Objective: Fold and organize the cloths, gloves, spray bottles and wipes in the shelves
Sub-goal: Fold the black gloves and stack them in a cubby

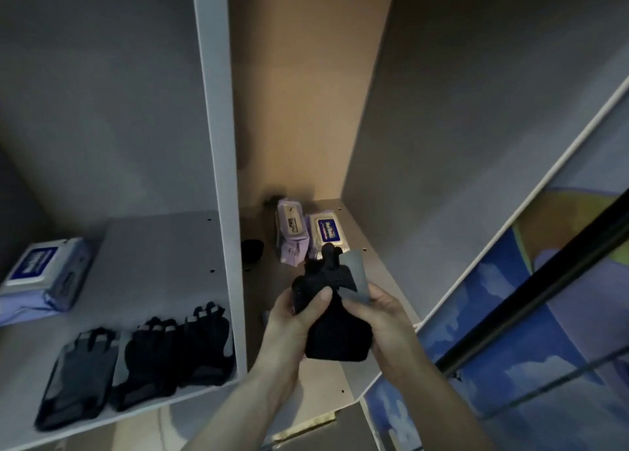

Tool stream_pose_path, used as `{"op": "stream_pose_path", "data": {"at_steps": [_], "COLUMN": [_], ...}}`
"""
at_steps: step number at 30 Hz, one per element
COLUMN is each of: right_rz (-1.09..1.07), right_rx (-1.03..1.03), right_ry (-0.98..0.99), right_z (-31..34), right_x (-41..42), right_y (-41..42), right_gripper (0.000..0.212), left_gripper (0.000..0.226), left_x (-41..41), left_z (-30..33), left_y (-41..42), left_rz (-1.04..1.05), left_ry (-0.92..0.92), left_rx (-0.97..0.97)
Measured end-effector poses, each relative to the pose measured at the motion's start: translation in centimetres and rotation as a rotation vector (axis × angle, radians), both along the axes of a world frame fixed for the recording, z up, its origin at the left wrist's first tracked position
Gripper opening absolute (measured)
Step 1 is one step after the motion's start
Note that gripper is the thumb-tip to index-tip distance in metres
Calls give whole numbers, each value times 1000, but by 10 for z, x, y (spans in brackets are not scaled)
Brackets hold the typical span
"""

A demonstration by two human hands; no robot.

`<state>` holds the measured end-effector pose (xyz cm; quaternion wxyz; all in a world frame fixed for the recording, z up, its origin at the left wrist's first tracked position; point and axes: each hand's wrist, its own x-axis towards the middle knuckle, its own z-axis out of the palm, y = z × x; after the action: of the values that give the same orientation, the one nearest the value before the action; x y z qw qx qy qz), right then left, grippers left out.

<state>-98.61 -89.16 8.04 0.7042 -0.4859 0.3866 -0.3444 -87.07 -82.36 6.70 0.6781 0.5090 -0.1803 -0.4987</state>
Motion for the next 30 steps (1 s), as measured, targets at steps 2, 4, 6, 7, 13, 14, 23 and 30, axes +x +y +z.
{"op": "stream_pose_path", "data": {"at_steps": [2,4,6,7,13,14,23,30], "right_rz": [10,33,53,56,122,159,658,825], "right_rx": [-25,-40,-60,-71,-171,-222,-373,-498], "right_ry": [-4,-8,-21,-25,58,76,257,488], "right_z": [0,0,0,-1,-4,-6,-26,-67], "right_x": [8,15,21,22,31,33,40,114], "right_y": [-9,-18,-28,-33,-62,-67,-100,-152], "right_gripper": [35,37,35,34,37,46,62,52], "left_gripper": [33,37,38,39,67,65,41,42], "left_x": [5,12,19,21,30,31,15,7], "left_z": [-1,-3,-4,-4,-5,-6,-37,-52], "left_y": [-8,-15,-20,-23,-32,-31,-35,-41], "left_rz": [13,41,82,94,87,88,349,553], "left_ry": [-62,-187,-272,-279,-290,-252,-42,-87], "left_rx": [-22,-30,-15,-16,-84,-81,64,128]}}
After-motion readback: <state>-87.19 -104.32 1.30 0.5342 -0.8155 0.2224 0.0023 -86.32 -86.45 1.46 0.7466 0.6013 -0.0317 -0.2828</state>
